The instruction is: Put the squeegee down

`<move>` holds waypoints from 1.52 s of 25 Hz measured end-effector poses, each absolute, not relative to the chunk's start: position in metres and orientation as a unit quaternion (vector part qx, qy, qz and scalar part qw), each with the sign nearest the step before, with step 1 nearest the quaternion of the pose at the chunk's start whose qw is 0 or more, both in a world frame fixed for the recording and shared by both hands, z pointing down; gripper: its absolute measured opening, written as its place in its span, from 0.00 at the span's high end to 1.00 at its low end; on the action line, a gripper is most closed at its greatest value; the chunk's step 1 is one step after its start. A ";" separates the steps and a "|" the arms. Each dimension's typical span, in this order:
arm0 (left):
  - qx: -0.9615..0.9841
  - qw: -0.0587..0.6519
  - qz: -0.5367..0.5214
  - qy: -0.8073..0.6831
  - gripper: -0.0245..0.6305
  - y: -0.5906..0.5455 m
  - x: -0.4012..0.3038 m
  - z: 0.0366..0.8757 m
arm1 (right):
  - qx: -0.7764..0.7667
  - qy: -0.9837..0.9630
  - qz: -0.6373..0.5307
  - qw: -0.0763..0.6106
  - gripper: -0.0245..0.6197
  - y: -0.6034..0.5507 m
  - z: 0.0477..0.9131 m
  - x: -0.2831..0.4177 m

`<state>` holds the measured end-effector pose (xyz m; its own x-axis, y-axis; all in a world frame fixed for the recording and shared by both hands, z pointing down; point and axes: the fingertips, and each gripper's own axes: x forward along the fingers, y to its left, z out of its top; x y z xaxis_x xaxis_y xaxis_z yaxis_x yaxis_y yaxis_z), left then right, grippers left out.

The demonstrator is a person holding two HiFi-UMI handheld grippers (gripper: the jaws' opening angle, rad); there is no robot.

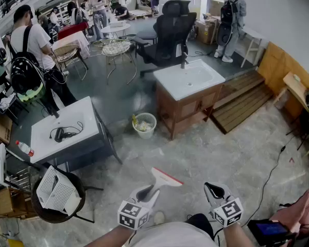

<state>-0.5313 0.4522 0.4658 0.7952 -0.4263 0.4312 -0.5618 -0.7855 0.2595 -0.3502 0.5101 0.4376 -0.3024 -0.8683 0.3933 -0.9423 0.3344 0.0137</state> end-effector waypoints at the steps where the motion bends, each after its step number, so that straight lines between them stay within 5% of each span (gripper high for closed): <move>1: 0.929 0.190 0.178 -0.264 0.80 0.446 -0.532 0.467 | 0.566 -0.799 0.112 0.170 0.96 0.507 0.438 -0.352; 13: 0.933 0.201 0.176 -0.241 0.80 0.378 -0.463 0.481 | 0.602 -0.768 0.126 0.178 0.93 0.448 0.451 -0.283; 29: 0.927 0.182 0.167 -0.284 0.80 0.220 -0.219 0.456 | 0.592 -0.781 0.099 0.174 0.84 0.315 0.456 -0.039; 38: 0.922 0.186 0.178 -0.289 0.80 0.149 -0.144 0.461 | 0.594 -0.781 0.117 0.152 0.82 0.247 0.464 0.032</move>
<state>-0.1440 0.1485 0.4606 0.7696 -0.4670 0.4355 -0.5995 -0.7633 0.2410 0.0324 0.2475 0.4641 -0.2474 -0.8926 0.3768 -0.9640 0.2659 -0.0030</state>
